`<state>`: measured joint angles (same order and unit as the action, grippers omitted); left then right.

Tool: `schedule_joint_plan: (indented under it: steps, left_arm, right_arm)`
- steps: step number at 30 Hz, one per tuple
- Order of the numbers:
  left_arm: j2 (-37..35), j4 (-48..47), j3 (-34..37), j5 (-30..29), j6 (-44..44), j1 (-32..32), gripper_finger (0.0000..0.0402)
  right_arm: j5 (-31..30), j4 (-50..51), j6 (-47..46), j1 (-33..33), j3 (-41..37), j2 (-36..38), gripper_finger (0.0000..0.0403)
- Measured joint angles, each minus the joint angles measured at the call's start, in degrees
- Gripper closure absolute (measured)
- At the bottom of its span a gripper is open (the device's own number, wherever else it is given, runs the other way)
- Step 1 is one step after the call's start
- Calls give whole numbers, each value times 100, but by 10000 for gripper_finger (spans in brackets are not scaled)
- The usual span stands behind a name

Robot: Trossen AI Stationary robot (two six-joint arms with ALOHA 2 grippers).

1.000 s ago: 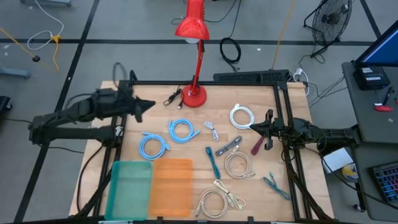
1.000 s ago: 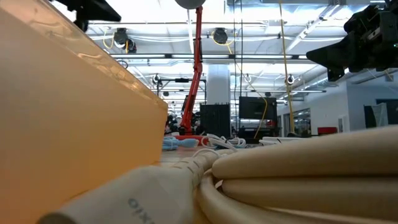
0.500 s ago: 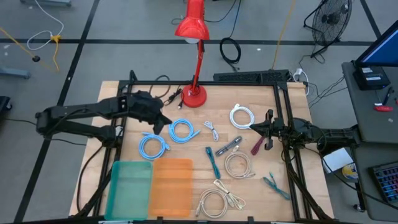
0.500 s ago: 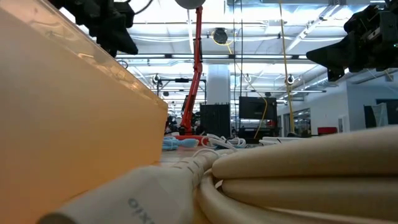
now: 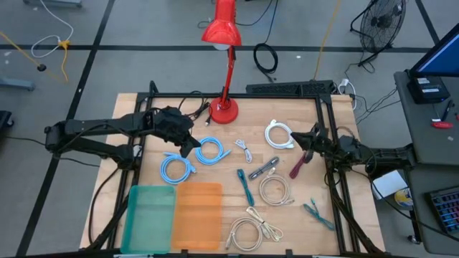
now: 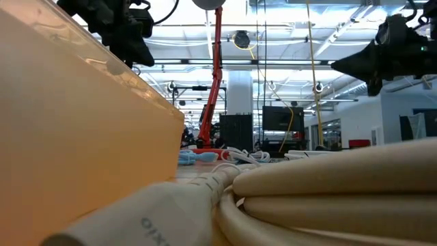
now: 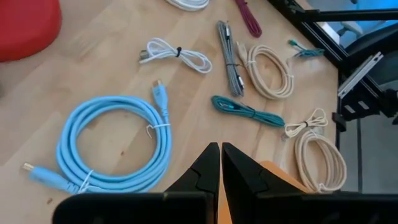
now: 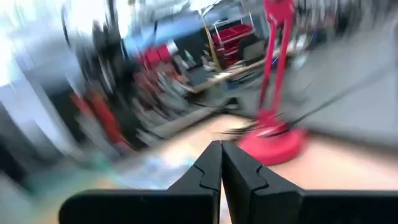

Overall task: Pick & Place USB Port
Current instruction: Put the top light blue USB cable into the blue bin

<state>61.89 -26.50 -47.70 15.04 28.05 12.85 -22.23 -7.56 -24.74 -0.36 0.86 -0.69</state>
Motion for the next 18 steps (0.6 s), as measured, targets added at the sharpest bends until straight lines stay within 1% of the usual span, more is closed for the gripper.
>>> schedule_joint_plan:
  steps: [3, 4, 5, 10, 13, 16, 18]
  left_arm:
    - [-4, 2, 0, 4, 15, -73, 382]
    - [-4, 2, 0, 3, 16, -106, 382]
    - [-2, 2, 0, -1, 18, -141, 382]
    - [-2, 70, 0, -136, 79, -274, 382]
    - [-2, 172, 0, -154, 81, -301, 382]
    - [-2, 243, 0, -156, 122, -327, 382]
    - [-4, 302, 0, -160, 139, -355, 382]
  right_arm:
    - [-33, -441, -2698, 8, 0, 2, 403]
    - [-125, -578, -3287, 7, 0, 2, 403]
    - [-305, -673, -3567, 6, 0, 2, 403]
    - [-1589, -1284, -4025, 4, 0, 4, 403]
    - [-2280, -1712, -4069, 2, 0, 4, 403]
    - [-2854, -2155, -4013, 0, 0, 4, 403]
    - [-3119, -2541, -4061, 0, 0, 4, 403]
